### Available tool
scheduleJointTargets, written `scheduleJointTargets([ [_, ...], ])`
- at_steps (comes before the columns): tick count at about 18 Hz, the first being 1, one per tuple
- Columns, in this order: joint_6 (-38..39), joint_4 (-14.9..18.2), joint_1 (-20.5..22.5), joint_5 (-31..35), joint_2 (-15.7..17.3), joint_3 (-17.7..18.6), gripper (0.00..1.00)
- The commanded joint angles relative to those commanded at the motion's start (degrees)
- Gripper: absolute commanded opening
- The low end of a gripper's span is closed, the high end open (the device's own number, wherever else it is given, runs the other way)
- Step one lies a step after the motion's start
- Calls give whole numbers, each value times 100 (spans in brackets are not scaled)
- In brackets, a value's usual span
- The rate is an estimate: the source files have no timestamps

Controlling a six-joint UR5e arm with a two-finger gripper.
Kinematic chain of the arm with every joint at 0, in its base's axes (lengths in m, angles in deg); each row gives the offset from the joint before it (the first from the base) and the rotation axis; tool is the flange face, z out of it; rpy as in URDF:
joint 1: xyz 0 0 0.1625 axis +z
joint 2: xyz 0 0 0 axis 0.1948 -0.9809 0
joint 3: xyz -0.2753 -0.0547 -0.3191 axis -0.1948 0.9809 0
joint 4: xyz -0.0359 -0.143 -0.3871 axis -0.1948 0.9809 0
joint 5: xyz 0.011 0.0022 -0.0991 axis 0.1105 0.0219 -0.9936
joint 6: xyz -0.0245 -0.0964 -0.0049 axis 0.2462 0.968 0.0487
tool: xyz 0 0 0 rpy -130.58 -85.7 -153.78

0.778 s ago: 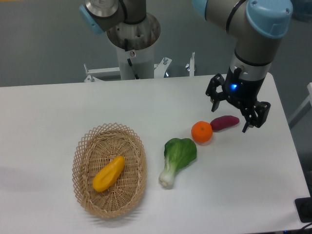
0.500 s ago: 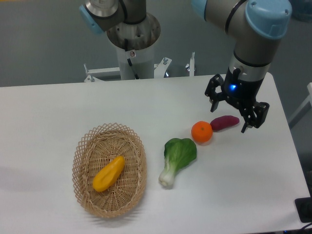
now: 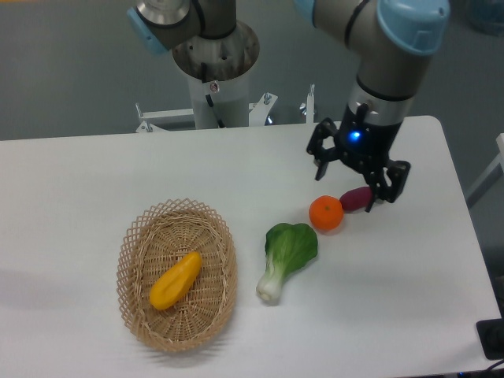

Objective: Pick up the mango from the basket
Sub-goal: 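Move the open gripper from beside the orange over the wicker basket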

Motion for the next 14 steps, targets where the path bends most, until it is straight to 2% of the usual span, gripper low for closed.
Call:
scheduleJointTargets([
  [2, 404, -123, -159, 26, 26, 79, 100],
  [7, 1274, -764, -633, 61, 61, 500, 100],
  [11, 1478, -870, -967, 62, 106, 843, 100],
  [14, 1951, -993, -1265, 70, 18, 1020, 100],
])
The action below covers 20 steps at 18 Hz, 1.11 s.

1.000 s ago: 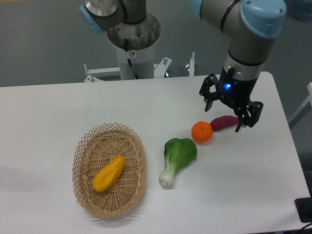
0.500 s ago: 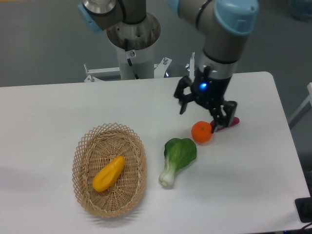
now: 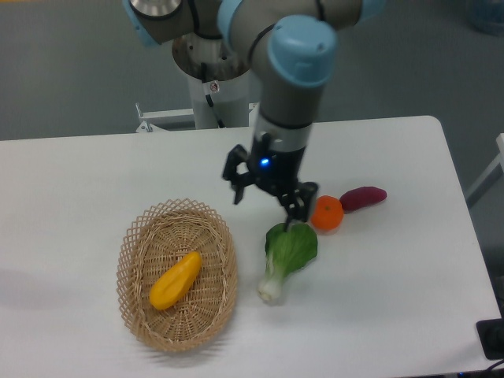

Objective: Pick up the mango from the basket
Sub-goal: 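Move the open gripper from beside the orange over the wicker basket, then lower the gripper onto the yellow mango and close on it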

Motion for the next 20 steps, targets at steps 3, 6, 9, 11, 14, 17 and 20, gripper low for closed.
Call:
scheduleJointTargets([
  [3, 466, -666, -360, 227, -228, 210, 100],
  [6, 678, -1186, -800, 763, -509, 466, 100],
  [9, 845, -1336, -1099, 1037, -747, 440, 100],
  [11, 846, -1346, -1205, 1055, -835, 475, 100],
  [14, 819, -1381, -1266, 1090, -1011, 449, 100],
  [17, 758, -1354, -1293, 1107, -1108, 422, 100],
  [20, 740, -1363, -1354, 1309, -1169, 475, 100],
])
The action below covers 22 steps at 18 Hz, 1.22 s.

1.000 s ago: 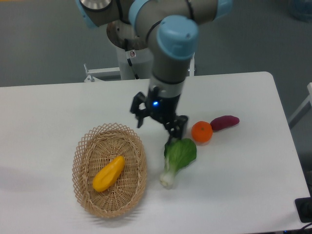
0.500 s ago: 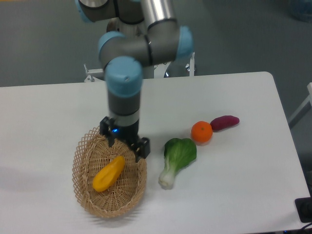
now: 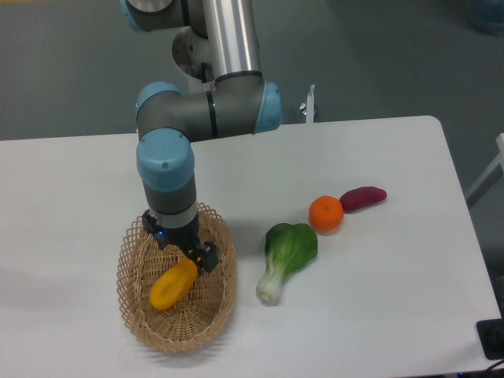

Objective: Pick up the mango from the basket
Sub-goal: 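Lower the gripper onto the yellow mango and close on it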

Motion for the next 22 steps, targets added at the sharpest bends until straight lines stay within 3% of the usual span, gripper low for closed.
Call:
scheduleJointTargets([
  [8, 79, -53, -115, 159, -229, 0, 100],
  [12, 298, -228, -141, 168, -378, 0, 100],
  [22, 527, -281, -194, 185, -493, -26, 100],
])
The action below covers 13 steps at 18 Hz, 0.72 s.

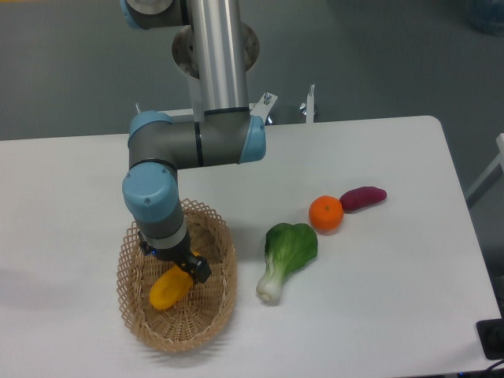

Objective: Pick up the mango from the basket
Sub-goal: 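Lower the gripper onto the yellow mango and close on it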

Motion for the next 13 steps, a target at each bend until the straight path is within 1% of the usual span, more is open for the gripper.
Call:
scheduleJointTargets([
  [1, 9, 9, 0, 0, 0, 0, 96],
  [2, 18, 9, 0, 9, 0, 0, 89],
  [3, 44, 0, -9, 52, 9, -9, 84],
  [4, 53, 0, -9, 70, 9, -9, 75],
  [5, 62, 9, -9, 88, 9, -18, 64],
  [6, 62, 9, -9, 97, 9, -26, 56],
  [7, 62, 9, -9, 97, 9, -26, 54],
  [9, 53, 9, -9, 97, 26, -35, 48],
  [12, 53, 9, -9, 88, 61, -62, 48],
  [13, 53, 9, -9, 88, 70, -53, 44],
])
